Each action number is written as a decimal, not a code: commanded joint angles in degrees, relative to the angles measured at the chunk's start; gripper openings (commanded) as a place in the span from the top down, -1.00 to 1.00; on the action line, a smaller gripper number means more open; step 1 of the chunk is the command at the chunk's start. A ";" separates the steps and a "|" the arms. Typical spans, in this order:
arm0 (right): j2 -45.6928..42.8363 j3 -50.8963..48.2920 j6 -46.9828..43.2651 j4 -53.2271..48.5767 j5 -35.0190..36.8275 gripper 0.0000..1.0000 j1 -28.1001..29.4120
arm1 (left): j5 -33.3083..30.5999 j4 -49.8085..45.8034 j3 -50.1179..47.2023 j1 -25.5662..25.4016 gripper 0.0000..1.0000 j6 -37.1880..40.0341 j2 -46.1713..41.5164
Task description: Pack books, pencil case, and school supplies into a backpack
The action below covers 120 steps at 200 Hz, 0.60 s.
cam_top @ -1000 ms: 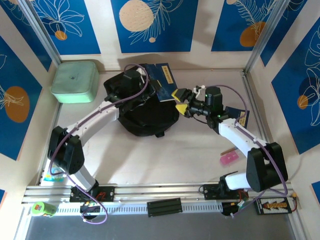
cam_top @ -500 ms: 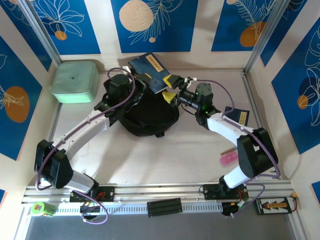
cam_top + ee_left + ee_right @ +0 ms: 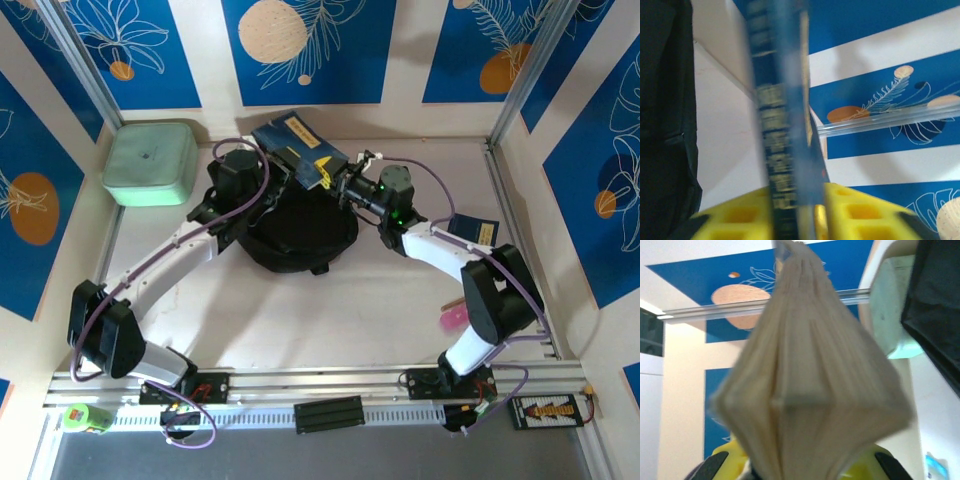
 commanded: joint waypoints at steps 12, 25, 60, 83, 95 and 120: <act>-7.35 -0.82 -9.87 -15.09 1.34 0.91 -2.74 | -1.55 -14.77 4.40 0.86 -0.43 16.46 -1.32; -10.15 -1.33 -14.42 -21.47 2.06 0.93 -3.98 | -0.61 -18.97 5.41 0.79 -0.65 24.79 -0.67; -17.59 -2.64 -26.77 -38.46 5.46 0.94 -7.99 | 5.39 -26.99 6.96 -0.50 -0.84 45.22 2.71; -21.67 -4.59 -31.73 -46.29 6.71 0.93 -10.88 | 8.00 -33.57 7.91 -1.86 -0.85 60.71 5.73; -23.63 -5.88 -33.26 -49.04 6.95 0.94 -12.13 | 6.14 -38.90 9.42 -2.28 -0.85 67.13 8.06; -26.99 -8.07 -34.91 -52.60 7.99 0.93 -12.87 | 4.64 -50.09 13.49 -3.34 -0.80 78.56 13.47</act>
